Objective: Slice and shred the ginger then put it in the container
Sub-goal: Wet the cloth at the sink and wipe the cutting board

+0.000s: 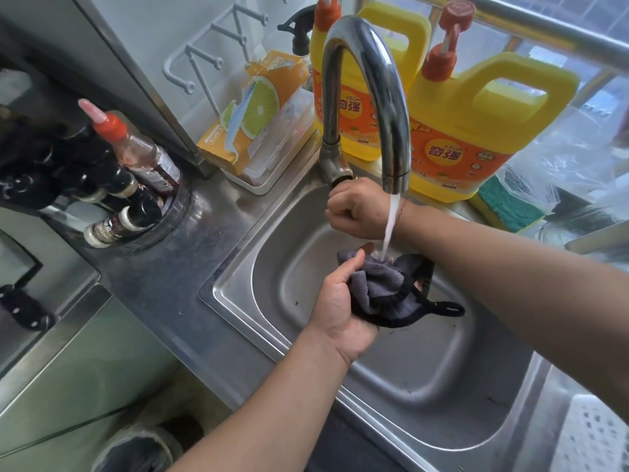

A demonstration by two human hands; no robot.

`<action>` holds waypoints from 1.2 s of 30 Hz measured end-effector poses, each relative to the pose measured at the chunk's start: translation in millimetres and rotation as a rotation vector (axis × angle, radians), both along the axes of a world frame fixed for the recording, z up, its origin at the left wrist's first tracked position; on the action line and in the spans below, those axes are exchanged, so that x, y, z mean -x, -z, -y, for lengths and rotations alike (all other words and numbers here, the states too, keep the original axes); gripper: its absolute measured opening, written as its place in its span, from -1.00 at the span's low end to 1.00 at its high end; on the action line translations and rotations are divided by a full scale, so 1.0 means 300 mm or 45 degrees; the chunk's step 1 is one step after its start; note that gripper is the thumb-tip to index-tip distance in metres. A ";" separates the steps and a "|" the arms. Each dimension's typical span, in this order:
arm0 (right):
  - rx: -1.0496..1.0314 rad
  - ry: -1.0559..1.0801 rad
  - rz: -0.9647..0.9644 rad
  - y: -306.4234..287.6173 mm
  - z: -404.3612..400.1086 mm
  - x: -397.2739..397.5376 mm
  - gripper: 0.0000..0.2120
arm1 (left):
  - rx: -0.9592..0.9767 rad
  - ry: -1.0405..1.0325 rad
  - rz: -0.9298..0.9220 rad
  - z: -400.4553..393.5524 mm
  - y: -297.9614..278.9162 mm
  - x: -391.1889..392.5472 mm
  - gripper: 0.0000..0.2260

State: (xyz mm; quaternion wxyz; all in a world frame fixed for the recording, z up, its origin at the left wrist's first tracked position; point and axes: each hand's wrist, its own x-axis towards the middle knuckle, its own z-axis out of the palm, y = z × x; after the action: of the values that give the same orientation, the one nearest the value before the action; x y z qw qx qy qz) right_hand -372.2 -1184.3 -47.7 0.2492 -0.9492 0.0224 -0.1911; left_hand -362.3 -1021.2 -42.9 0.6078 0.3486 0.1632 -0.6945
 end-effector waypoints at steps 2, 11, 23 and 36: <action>-0.040 0.072 -0.052 -0.003 -0.001 0.002 -0.66 | 0.042 0.008 0.011 0.006 0.005 0.006 -0.83; -0.289 0.887 0.093 -0.062 -0.150 0.205 -0.79 | -0.020 -0.157 0.204 0.118 0.119 0.006 -0.73; -0.883 1.117 0.056 0.030 -0.346 0.205 -0.83 | -0.261 0.093 0.394 0.161 0.092 0.013 -0.50; -0.982 1.594 -0.043 0.018 -0.120 0.309 -0.67 | 0.075 0.347 0.623 0.035 0.126 -0.162 -0.64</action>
State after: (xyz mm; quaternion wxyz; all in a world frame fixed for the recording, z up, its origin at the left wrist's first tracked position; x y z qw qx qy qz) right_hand -465.0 -1148.3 -53.2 0.4092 -0.6064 0.6296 -0.2616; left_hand -313.6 -1031.7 -80.7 0.5401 0.5070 -0.0569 -0.6694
